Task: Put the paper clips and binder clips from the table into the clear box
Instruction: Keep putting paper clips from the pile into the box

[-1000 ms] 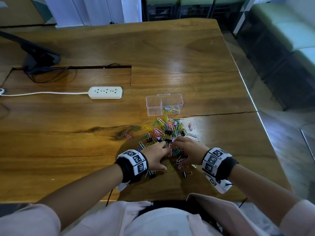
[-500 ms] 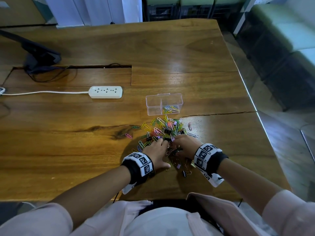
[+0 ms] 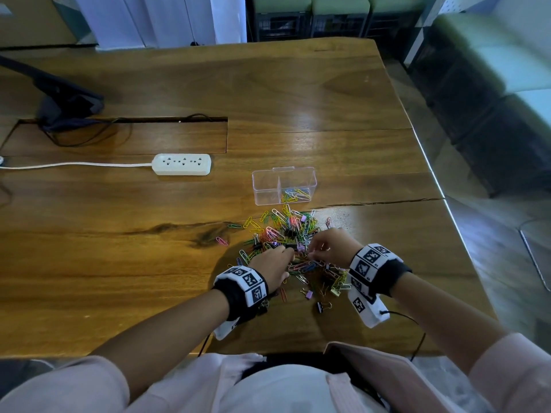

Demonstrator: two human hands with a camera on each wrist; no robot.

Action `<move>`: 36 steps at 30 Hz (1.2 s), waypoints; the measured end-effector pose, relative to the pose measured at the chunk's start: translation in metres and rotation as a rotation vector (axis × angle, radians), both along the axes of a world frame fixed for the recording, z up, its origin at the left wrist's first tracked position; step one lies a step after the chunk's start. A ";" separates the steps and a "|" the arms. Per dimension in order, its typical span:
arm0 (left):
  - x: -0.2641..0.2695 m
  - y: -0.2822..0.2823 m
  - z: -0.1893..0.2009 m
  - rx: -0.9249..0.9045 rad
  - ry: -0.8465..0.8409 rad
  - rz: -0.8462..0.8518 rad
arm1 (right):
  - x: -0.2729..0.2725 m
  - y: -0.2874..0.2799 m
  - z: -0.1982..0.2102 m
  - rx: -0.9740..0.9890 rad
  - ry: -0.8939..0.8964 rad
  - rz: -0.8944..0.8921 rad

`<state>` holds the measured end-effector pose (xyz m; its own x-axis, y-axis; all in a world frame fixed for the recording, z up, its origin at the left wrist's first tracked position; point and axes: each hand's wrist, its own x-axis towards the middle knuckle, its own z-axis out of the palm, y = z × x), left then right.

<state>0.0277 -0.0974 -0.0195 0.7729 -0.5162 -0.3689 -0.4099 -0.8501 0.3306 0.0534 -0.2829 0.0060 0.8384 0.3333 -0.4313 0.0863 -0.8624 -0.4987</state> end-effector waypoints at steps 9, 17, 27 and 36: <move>0.000 0.000 0.001 0.000 0.011 -0.091 | 0.017 -0.008 0.020 0.151 0.025 -0.066; 0.001 0.000 -0.005 0.038 0.071 -0.177 | 0.077 -0.007 0.058 0.094 -0.226 -0.238; 0.003 -0.002 -0.003 0.025 0.026 -0.145 | 0.118 0.020 0.056 0.071 -0.347 -0.351; 0.002 -0.005 -0.002 0.058 -0.022 -0.191 | 0.122 0.020 0.050 0.069 -0.295 -0.401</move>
